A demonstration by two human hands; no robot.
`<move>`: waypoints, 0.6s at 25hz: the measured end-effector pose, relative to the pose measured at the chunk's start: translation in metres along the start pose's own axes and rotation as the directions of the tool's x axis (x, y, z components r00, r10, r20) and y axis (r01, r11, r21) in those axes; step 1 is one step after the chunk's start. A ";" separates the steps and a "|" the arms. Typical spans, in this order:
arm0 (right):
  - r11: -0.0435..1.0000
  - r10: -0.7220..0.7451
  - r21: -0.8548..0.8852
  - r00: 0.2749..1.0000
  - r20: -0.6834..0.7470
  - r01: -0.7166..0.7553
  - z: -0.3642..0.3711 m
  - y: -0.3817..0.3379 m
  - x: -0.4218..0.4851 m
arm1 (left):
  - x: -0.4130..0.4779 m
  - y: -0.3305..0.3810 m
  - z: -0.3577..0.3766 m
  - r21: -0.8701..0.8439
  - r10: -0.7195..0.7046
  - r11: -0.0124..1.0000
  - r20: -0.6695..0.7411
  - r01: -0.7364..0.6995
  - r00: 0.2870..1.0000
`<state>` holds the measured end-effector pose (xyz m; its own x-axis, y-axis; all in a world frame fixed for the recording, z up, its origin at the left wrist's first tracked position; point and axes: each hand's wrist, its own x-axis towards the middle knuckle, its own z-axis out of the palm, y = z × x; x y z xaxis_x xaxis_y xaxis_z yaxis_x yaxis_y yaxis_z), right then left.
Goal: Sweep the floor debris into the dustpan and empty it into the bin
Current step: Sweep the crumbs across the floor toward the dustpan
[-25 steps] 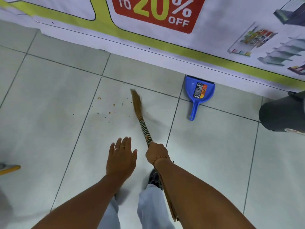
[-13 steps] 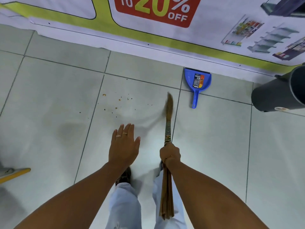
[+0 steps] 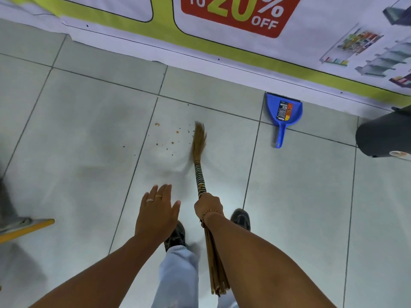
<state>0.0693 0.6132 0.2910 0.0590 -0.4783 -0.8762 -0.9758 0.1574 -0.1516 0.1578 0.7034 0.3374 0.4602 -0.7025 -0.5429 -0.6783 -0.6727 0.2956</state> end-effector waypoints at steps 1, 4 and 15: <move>1.000 -0.017 -0.015 1.000 0.002 0.017 0.003 -0.004 -0.002 | -0.001 -0.006 -0.003 0.004 -0.013 1.000 0.000 0.013 1.000; 0.991 -0.091 -0.102 0.996 -0.008 0.089 0.006 -0.009 -0.017 | -0.005 -0.019 -0.020 0.026 -0.034 0.999 -0.008 0.034 0.999; 0.998 -0.051 -0.030 0.990 -0.129 0.048 -0.117 -0.078 0.059 | 0.095 0.026 -0.079 0.029 -0.009 0.999 -0.110 0.012 0.994</move>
<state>0.1241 0.4719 0.3041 0.0810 -0.5933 -0.8009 -0.9778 0.1085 -0.1793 0.2295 0.6010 0.3555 0.5267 -0.7177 -0.4554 -0.6890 -0.6743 0.2658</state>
